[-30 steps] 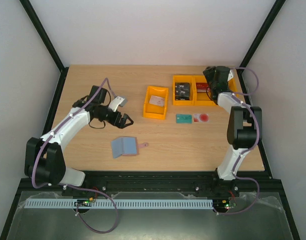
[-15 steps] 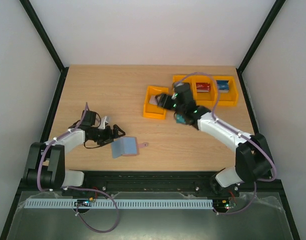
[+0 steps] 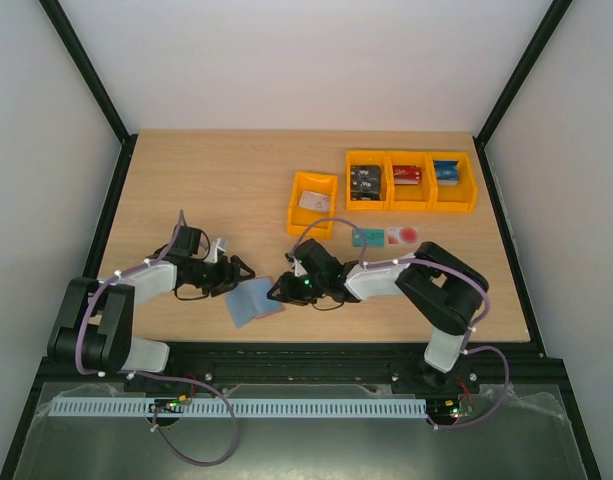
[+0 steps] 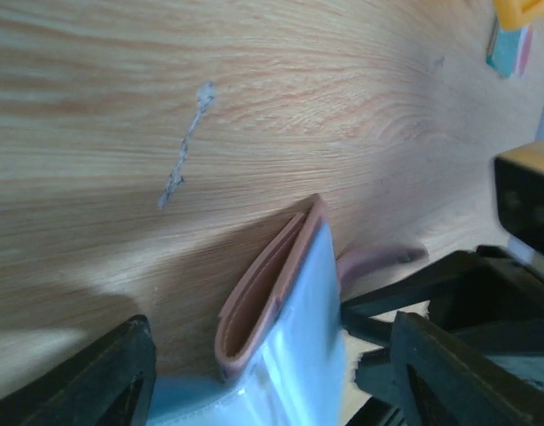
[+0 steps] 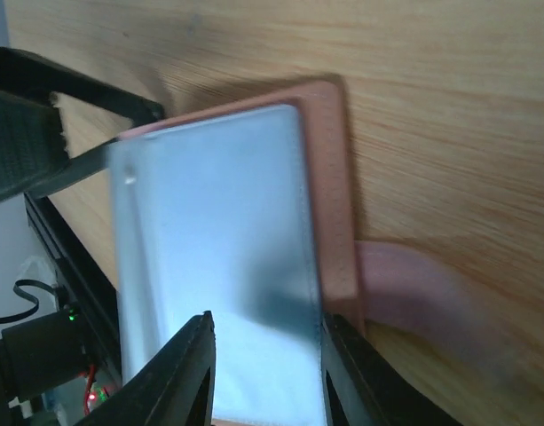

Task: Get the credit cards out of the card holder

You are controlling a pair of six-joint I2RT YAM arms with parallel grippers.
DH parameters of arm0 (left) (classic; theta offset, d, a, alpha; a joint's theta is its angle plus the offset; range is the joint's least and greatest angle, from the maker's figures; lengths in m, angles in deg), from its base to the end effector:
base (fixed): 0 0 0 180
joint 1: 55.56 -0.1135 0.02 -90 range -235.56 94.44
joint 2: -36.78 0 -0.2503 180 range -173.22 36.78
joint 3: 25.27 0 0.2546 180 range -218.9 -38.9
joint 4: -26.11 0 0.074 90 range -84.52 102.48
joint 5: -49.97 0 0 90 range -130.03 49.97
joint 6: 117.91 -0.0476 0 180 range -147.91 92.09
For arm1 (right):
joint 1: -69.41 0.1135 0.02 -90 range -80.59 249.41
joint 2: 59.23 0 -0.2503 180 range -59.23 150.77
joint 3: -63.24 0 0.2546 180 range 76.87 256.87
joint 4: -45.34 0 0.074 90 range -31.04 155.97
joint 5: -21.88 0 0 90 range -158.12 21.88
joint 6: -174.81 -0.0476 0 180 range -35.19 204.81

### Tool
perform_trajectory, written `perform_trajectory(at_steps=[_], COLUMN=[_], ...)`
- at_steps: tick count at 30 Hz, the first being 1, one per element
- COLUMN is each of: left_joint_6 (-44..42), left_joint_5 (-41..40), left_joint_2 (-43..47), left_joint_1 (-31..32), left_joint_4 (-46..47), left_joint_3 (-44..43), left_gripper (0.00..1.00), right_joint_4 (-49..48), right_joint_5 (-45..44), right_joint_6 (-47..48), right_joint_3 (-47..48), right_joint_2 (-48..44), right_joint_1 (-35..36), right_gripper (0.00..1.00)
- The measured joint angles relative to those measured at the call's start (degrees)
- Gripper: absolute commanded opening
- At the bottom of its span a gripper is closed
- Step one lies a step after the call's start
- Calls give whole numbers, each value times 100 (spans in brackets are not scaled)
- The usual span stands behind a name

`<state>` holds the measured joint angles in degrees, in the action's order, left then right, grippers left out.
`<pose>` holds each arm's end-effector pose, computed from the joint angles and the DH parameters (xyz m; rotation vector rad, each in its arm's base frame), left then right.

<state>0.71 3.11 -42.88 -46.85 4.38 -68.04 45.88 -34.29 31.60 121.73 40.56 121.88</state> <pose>0.2277 -0.0678 0.1141 -0.1657 2.6196 -1.2116 0.1851 0.2845 0.1164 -0.3499 2.7051 1.4591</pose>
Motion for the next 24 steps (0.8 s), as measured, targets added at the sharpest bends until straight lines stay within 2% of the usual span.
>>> perform_trajectory(at_steps=[4, 8, 10, 13, 17, 24], left_joint_6=[92, 144, 170, 214, 249, 269], left_joint_5=[103, 258, 356, 466, 551, 584], left_joint_2=[-17, -72, -98, -122, -168, -179], left_joint_1=[61, 208, 302, 407, 501, 516], left_joint_4=[33, 140, 164, 229, 313, 398], left_joint_3=[63, 63, 63, 63, 63, 70], left_gripper=[55, 47, 34, 23, 4, 2], right_joint_4=[-483, -697, -804, -922, -992, -1045], right_joint_5=[264, 295, 317, 341, 341, 326], right_joint_6=[-212, -345, -411, -476, -522, -588], right_joint_3=[37, 37, 37, 37, 37, 17], right_joint_2=[413, 448, 455, 459, 459, 457], right_joint_1=[44, 44, 44, 44, 44, 44], right_gripper=[27, 26, 26, 25, 21, 22])
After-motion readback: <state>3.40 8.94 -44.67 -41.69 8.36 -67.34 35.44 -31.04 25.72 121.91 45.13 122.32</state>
